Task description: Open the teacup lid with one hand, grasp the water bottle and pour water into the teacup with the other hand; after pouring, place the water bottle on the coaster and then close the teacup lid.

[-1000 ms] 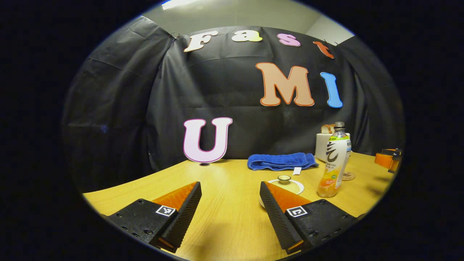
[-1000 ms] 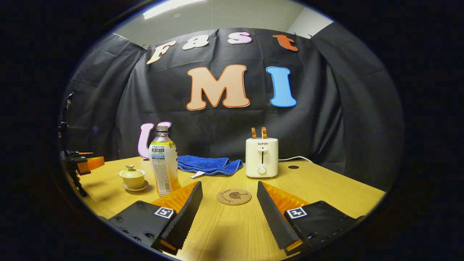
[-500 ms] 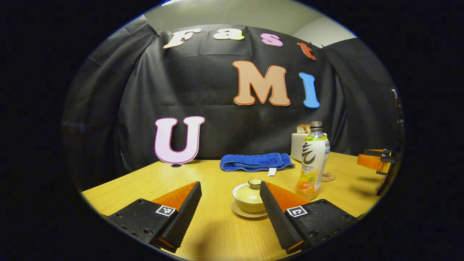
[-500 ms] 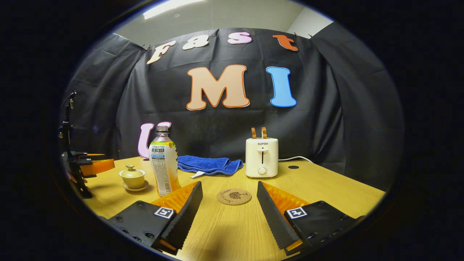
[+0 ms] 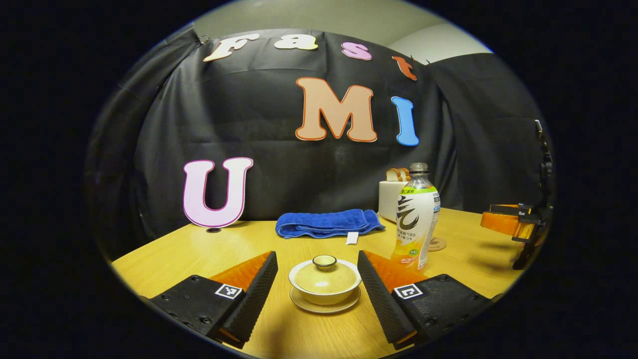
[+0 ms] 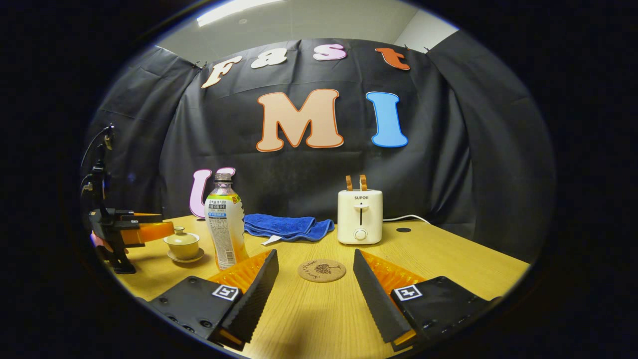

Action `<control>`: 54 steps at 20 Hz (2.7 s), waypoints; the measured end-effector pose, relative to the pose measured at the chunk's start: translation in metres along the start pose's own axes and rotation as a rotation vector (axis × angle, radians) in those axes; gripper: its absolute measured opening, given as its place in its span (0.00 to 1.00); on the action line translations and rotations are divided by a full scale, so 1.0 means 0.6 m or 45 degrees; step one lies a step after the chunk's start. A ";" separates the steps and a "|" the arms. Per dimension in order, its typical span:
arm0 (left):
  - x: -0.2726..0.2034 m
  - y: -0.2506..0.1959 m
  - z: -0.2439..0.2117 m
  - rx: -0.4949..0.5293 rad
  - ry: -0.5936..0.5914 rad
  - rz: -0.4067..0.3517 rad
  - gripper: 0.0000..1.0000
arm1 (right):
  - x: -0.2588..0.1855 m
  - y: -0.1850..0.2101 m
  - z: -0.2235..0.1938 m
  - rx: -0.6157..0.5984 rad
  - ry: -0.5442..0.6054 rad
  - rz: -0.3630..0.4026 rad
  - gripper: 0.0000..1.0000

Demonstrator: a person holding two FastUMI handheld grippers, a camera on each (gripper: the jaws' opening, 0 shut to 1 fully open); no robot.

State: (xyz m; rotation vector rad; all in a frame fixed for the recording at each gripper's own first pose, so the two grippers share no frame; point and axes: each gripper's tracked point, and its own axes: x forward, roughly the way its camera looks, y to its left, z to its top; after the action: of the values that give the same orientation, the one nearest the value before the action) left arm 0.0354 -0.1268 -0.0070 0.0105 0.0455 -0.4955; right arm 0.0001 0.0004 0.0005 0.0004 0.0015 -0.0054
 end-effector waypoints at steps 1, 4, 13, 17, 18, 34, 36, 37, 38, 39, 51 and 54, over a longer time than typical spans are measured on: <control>0.005 -0.002 -0.001 0.001 0.013 -0.009 0.94 | 0.000 0.000 -0.001 0.000 0.000 0.000 0.96; 0.025 -0.008 -0.005 -0.003 0.043 -0.038 0.93 | 0.000 0.000 0.000 0.000 0.000 0.000 0.93; 0.061 -0.018 -0.013 0.019 0.100 -0.078 0.64 | 0.000 0.000 -0.001 0.000 0.000 0.004 0.96; 0.068 -0.013 -0.020 -0.008 0.131 -0.086 0.49 | 0.000 0.000 -0.001 0.000 0.000 0.004 0.96; 0.069 -0.012 -0.020 -0.006 0.134 -0.083 0.46 | 0.000 0.001 0.000 0.000 -0.001 0.005 0.96; 0.056 0.019 0.005 -0.069 0.016 0.021 0.28 | 0.000 0.002 -0.001 0.001 -0.001 0.016 0.93; 0.050 0.034 0.004 -0.066 0.012 0.066 0.28 | 0.000 0.002 -0.002 0.001 -0.001 0.024 0.93; 0.046 0.043 0.005 -0.063 0.010 0.091 0.28 | -0.001 0.005 -0.002 0.001 -0.001 0.036 0.96; 0.040 0.053 0.005 -0.061 0.005 0.120 0.28 | -0.001 0.008 -0.002 0.001 0.000 0.054 0.96; 0.033 0.064 0.007 -0.060 -0.003 0.149 0.28 | -0.001 0.012 -0.004 0.002 0.004 0.076 0.93; -0.047 0.172 0.014 -0.007 -0.057 0.430 0.27 | 0.033 0.156 -0.011 0.020 0.026 0.474 0.99; -0.068 0.192 0.012 -0.005 -0.057 0.482 0.27 | 0.052 0.191 -0.013 0.022 0.033 0.514 0.93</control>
State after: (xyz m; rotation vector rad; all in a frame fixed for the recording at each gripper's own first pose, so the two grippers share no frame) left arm 0.0544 -0.0062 0.0018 0.0039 0.0004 -0.1171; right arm 0.0317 0.1146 -0.0073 0.0180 0.0272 0.3981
